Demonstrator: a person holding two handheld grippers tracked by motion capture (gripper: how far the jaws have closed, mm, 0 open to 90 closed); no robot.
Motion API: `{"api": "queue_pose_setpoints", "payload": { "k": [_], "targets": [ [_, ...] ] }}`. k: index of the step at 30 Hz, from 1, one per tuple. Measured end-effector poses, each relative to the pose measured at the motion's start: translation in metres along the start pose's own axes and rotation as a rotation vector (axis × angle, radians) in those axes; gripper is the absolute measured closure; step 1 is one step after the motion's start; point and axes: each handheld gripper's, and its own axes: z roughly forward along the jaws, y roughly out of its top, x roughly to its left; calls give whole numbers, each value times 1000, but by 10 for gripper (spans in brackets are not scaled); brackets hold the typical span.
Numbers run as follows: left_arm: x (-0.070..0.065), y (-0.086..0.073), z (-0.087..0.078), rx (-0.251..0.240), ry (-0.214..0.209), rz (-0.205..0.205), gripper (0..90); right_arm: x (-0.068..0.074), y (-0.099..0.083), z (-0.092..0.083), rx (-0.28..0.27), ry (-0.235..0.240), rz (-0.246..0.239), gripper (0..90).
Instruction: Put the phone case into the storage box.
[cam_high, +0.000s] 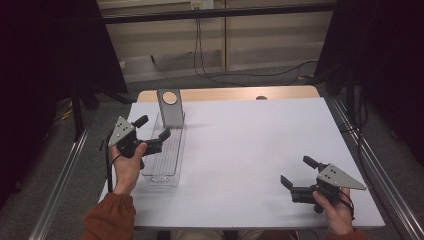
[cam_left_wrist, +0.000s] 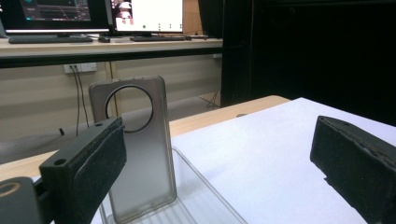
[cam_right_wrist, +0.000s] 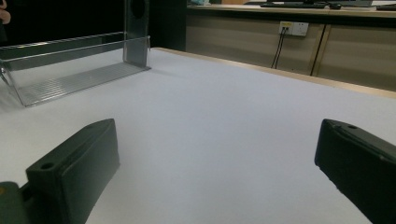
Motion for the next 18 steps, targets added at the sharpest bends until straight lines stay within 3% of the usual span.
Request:
{"api": "queue_pose_setpoints", "payload": {
  "k": [5, 14, 18],
  "targets": [
    [-1, -7, -7, 18, 20, 4, 37, 2, 0, -1, 2, 5, -2, 0],
    [-7, -18, -28, 5, 50, 17, 36, 2, 0, -1, 4, 9, -2, 0],
    [-9, -25, -40, -16, 49, -44, 36, 2, 0, 0, 11, 6, 5, 0]
  ]
}}
